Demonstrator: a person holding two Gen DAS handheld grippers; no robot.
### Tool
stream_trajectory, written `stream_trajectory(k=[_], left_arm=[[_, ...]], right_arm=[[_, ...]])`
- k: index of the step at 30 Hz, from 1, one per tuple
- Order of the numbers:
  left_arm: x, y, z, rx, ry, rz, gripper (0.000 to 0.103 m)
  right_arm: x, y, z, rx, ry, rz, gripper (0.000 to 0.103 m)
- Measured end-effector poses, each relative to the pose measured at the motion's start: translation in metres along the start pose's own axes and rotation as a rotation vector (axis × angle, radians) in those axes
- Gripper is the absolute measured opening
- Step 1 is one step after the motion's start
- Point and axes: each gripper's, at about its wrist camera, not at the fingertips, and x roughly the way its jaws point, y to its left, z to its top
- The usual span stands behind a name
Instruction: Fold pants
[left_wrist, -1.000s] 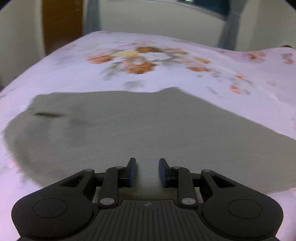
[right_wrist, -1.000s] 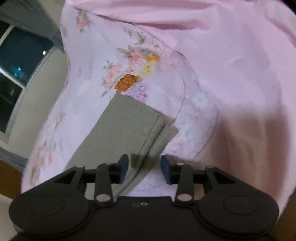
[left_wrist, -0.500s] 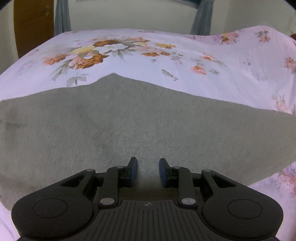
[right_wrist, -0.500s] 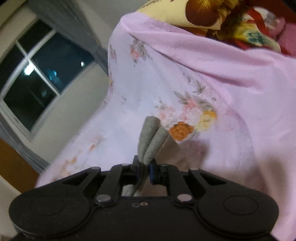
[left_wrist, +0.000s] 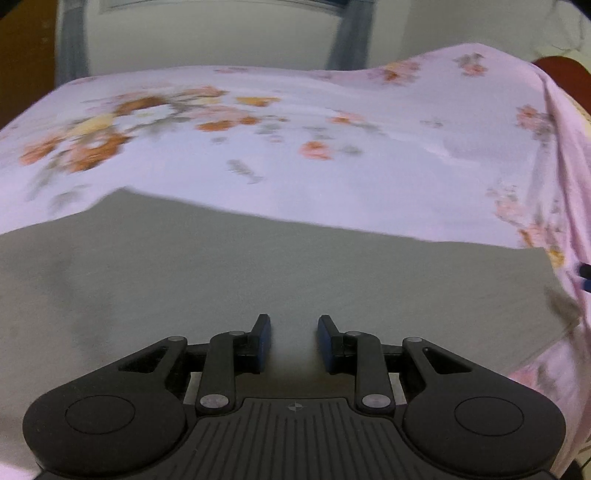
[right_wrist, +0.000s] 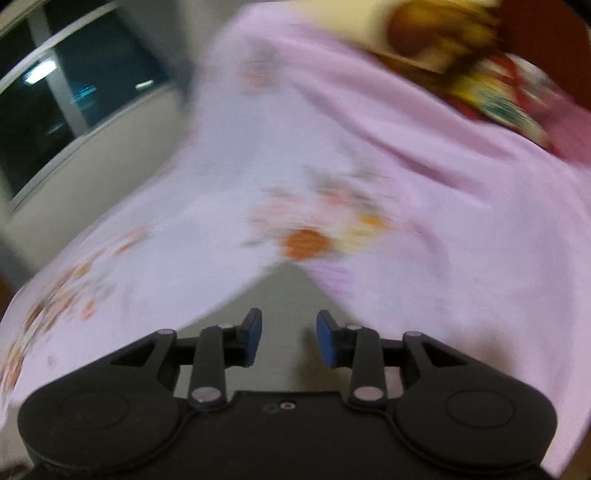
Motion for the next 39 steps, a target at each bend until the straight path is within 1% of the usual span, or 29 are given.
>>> stream_trajectory(k=[3,4,6,7,8,10,12,14,16,17,18,19,23,26,29,33,34,35,37,39], left_arm=[[0.024,-0.033,0.006,0.018,0.027,-0.023,0.027],[0.03,-0.041,0.005,0.027,0.032,-0.025,0.027],[0.043,-0.056,-0.001,0.066,0.047,-0.004,0.027],[0.045,-0.059,-0.004,0.081,0.045,0.011,0.028],[0.047,-0.06,-0.007,0.088,0.04,0.019,0.029],[0.046,-0.06,-0.008,0.093,0.039,0.018,0.029],[0.04,-0.062,-0.003,0.075,0.052,0.02,0.029],[0.037,-0.061,0.001,0.049,0.047,0.005,0.029],[0.041,-0.067,0.0,0.043,0.055,-0.011,0.029],[0.045,-0.071,-0.001,0.046,0.066,-0.015,0.029],[0.048,-0.074,-0.004,0.063,0.066,-0.004,0.03],[0.049,-0.077,-0.006,0.084,0.061,0.006,0.031],[0.037,-0.079,-0.006,0.088,0.065,-0.004,0.032],[0.025,-0.081,-0.008,0.084,0.047,-0.024,0.032],[0.022,-0.083,-0.014,0.076,0.064,-0.048,0.032],[0.02,-0.085,-0.026,0.078,0.074,-0.046,0.033],[0.02,-0.085,-0.028,0.079,0.074,-0.047,0.033],[0.02,-0.085,-0.03,0.074,0.08,-0.051,0.033],[0.022,-0.085,-0.031,0.07,0.085,-0.052,0.033],[0.022,-0.086,-0.031,0.075,0.089,-0.05,0.034]], right_arm=[[0.03,0.034,-0.009,-0.076,0.092,0.062,0.033],[0.041,0.044,-0.013,-0.1,0.112,0.068,0.033],[0.06,0.059,-0.022,-0.166,0.155,0.065,0.032],[0.069,0.063,-0.026,-0.205,0.172,0.046,0.029],[0.077,0.063,-0.029,-0.246,0.187,0.007,0.027],[0.086,0.055,-0.031,-0.298,0.172,-0.051,0.025],[0.085,0.045,-0.022,-0.236,0.171,-0.056,0.024],[0.075,0.043,-0.015,-0.181,0.145,-0.011,0.033],[0.068,0.047,-0.021,-0.223,0.139,0.006,0.033],[0.07,0.05,-0.029,-0.261,0.163,0.002,0.031],[0.073,0.05,-0.037,-0.29,0.19,-0.012,0.031],[0.072,0.047,-0.042,-0.299,0.178,-0.016,0.031],[0.056,0.04,-0.033,-0.224,0.166,-0.006,0.032],[0.038,0.025,-0.032,-0.153,0.168,0.001,0.033],[0.02,0.007,-0.036,-0.08,0.175,-0.017,0.033],[0.004,-0.016,-0.037,-0.012,0.168,-0.056,0.035],[0.002,-0.021,-0.038,0.008,0.169,-0.062,0.039],[0.001,-0.028,-0.038,0.041,0.173,-0.065,0.04],[0.003,-0.04,-0.039,0.119,0.186,-0.058,0.04],[0.006,-0.05,-0.039,0.199,0.176,-0.022,0.04]])
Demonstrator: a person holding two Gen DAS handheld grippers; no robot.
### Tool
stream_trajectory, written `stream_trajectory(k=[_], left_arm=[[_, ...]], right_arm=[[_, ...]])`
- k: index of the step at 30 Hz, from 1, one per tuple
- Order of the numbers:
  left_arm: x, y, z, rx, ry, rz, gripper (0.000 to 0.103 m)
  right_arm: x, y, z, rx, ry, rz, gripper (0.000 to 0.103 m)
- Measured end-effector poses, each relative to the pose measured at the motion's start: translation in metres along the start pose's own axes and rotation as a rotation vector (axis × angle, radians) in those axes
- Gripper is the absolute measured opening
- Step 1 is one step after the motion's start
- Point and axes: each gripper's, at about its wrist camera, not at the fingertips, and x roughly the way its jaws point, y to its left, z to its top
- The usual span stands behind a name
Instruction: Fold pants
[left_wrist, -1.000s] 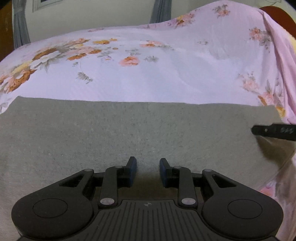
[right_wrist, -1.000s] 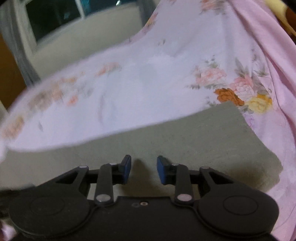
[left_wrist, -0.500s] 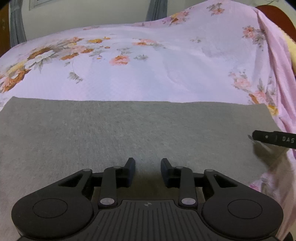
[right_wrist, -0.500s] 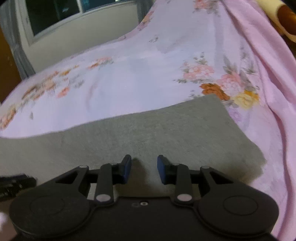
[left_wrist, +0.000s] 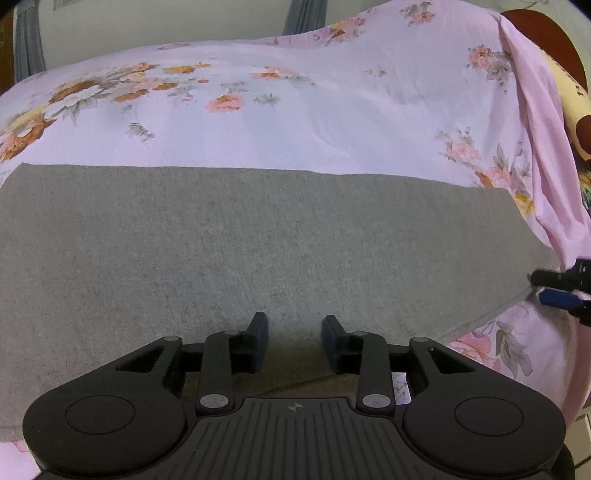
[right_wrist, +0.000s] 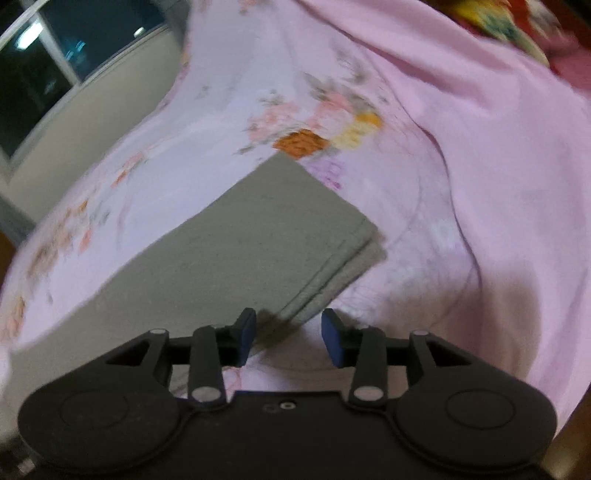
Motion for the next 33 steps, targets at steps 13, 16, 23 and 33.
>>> stream_trajectory(k=[13,16,23,33], left_arm=[[0.012,-0.012,0.003,0.004,0.0,0.031,0.034],[0.014,-0.015,0.002,0.023,-0.003,0.045,0.034],[0.013,-0.014,0.011,0.014,0.029,0.044,0.034],[-0.026,0.03,0.017,-0.035,-0.028,0.094,0.034]], right_arm=[[0.021,-0.007,0.008,0.079,-0.05,0.041,0.012],[0.03,-0.013,0.007,0.107,-0.029,0.02,0.012],[0.022,-0.001,0.013,0.12,-0.068,0.034,0.011],[-0.016,0.116,0.006,-0.148,-0.153,0.225,0.011]])
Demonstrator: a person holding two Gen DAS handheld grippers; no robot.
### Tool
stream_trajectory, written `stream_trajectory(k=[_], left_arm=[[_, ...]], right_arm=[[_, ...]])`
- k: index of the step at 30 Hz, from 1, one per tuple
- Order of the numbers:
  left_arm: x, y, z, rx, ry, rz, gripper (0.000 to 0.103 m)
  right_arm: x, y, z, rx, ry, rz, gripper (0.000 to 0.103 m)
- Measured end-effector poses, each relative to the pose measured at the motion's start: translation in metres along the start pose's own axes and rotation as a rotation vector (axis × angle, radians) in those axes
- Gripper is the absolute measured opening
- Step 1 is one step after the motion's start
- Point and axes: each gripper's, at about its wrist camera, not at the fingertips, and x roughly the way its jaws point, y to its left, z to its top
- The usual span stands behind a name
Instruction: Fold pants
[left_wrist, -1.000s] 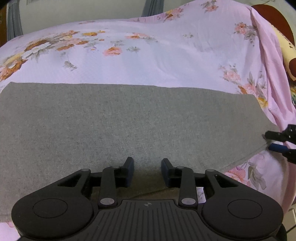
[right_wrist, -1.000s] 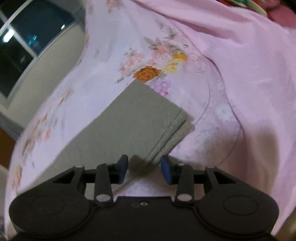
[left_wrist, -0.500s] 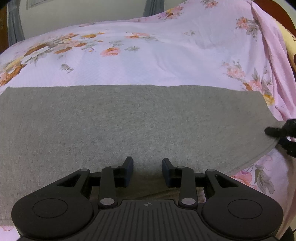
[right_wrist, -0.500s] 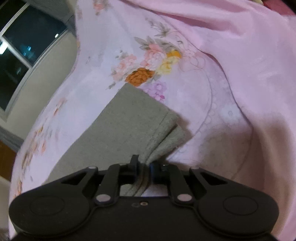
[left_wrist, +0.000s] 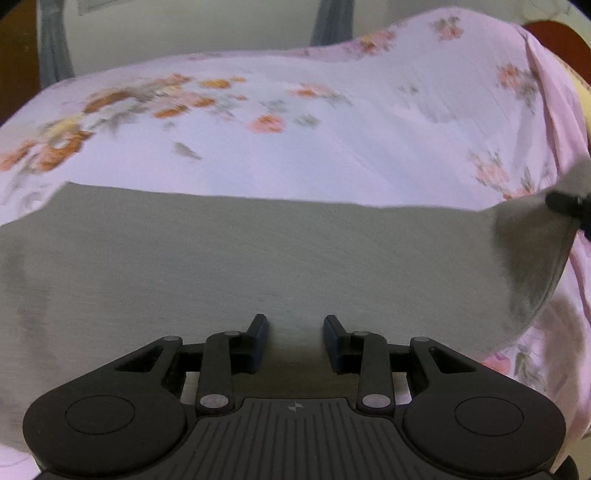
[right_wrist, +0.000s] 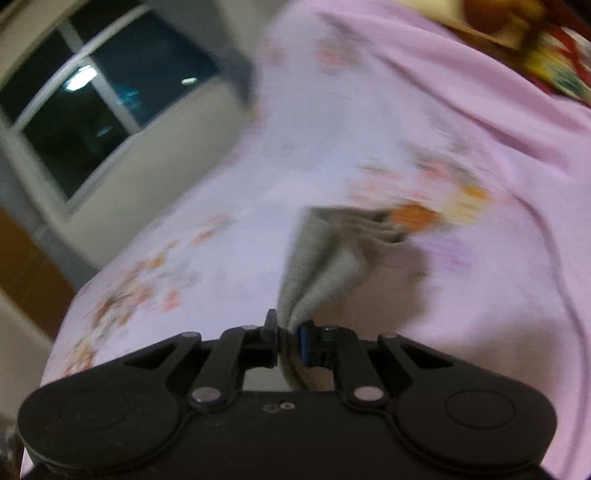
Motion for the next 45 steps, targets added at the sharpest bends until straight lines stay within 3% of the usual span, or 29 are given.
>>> stream_trajectory(k=[6,10,14,16,17,18,19,20,23,27,28,32,36,37,38,39,42,45], left_arm=[[-0.023,0.056,-0.006,-0.074,-0.036,0.061,0.034],[-0.032,0.105,-0.02,-0.16,-0.032,0.118,0.034],[-0.034,0.149,-0.034,-0.281,-0.002,0.089,0.034],[-0.035,0.161,-0.04,-0.332,-0.002,0.038,0.035],[-0.036,0.165,-0.041,-0.366,-0.005,0.009,0.042],[-0.037,0.17,-0.041,-0.405,-0.009,-0.029,0.053],[-0.038,0.173,-0.042,-0.428,-0.018,-0.055,0.078],[-0.039,0.173,-0.042,-0.451,-0.036,-0.073,0.087],[-0.038,0.164,-0.036,-0.47,-0.061,-0.147,0.087],[-0.018,0.154,-0.035,-0.54,0.03,-0.25,0.086],[-0.013,0.154,-0.038,-0.572,0.05,-0.274,0.085],[0.009,0.148,-0.047,-0.648,0.085,-0.318,0.056],[0.024,0.133,-0.049,-0.654,0.091,-0.341,0.05],[0.029,0.128,-0.047,-0.645,0.089,-0.346,0.042],[0.032,0.124,-0.045,-0.639,0.093,-0.347,0.026],[0.035,0.121,-0.042,-0.639,0.095,-0.34,0.021],[0.024,0.117,-0.035,-0.619,0.028,-0.299,0.019],[-0.012,0.12,-0.021,-0.573,-0.097,-0.316,0.019]], right_arm=[[0.028,0.104,-0.041,-0.199,0.099,0.188,0.011],[0.066,0.143,-0.092,-0.258,0.257,0.266,0.015],[0.102,0.156,-0.141,-0.325,0.443,0.205,0.025],[0.097,0.156,-0.142,-0.334,0.426,0.215,0.028],[0.094,0.155,-0.138,-0.318,0.429,0.23,0.035],[0.09,0.153,-0.132,-0.301,0.426,0.244,0.039],[0.083,0.151,-0.126,-0.289,0.409,0.26,0.044],[0.074,0.149,-0.118,-0.284,0.376,0.277,0.044],[0.055,0.14,-0.1,-0.294,0.284,0.263,0.047],[0.04,0.11,-0.083,-0.238,0.225,0.235,0.05],[0.038,0.102,-0.081,-0.222,0.218,0.227,0.05],[0.027,0.072,-0.078,-0.164,0.204,0.202,0.05],[0.023,0.054,-0.079,-0.126,0.182,0.187,0.05],[0.023,0.051,-0.079,-0.113,0.176,0.181,0.05],[0.024,0.048,-0.078,-0.101,0.168,0.169,0.05],[0.026,0.046,-0.077,-0.092,0.163,0.154,0.05],[0.028,0.039,-0.073,-0.076,0.125,0.096,0.05],[0.032,0.033,-0.068,-0.066,0.11,0.044,0.047]])
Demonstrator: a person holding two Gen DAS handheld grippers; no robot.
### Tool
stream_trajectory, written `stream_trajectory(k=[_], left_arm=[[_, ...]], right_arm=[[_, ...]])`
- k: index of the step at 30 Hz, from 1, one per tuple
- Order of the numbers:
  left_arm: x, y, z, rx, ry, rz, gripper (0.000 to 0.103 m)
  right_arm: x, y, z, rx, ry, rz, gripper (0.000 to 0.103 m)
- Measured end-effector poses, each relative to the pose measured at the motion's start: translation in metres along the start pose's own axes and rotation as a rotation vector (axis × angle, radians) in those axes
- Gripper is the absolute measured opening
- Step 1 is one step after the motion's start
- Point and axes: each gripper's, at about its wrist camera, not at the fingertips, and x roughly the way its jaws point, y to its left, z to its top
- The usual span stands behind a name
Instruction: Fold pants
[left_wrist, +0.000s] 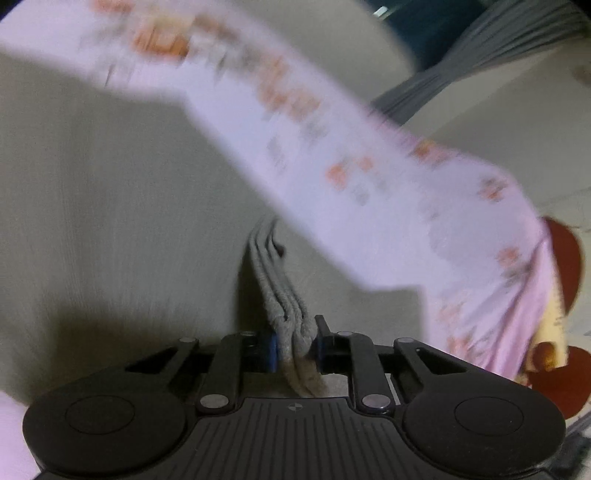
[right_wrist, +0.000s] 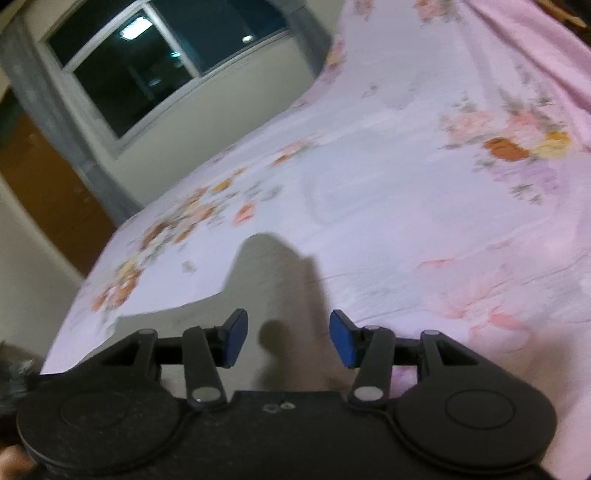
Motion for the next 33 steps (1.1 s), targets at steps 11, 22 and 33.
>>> stream_trajectory(k=[11,22,33], left_arm=[[-0.017,0.045,-0.007,0.155,0.072,0.211,0.023],[-0.044,0.029,0.022,0.217,-0.062,0.222,0.04],[0.055,0.006,0.037,0.359,0.044,0.286,0.04]], right_arm=[[0.049,0.058,-0.041,-0.271,0.178,-0.011,0.035],[0.06,0.088,-0.025,-0.413,0.193,-0.003,0.039],[0.136,0.114,-0.028,-0.546,0.235,-0.099,0.04]])
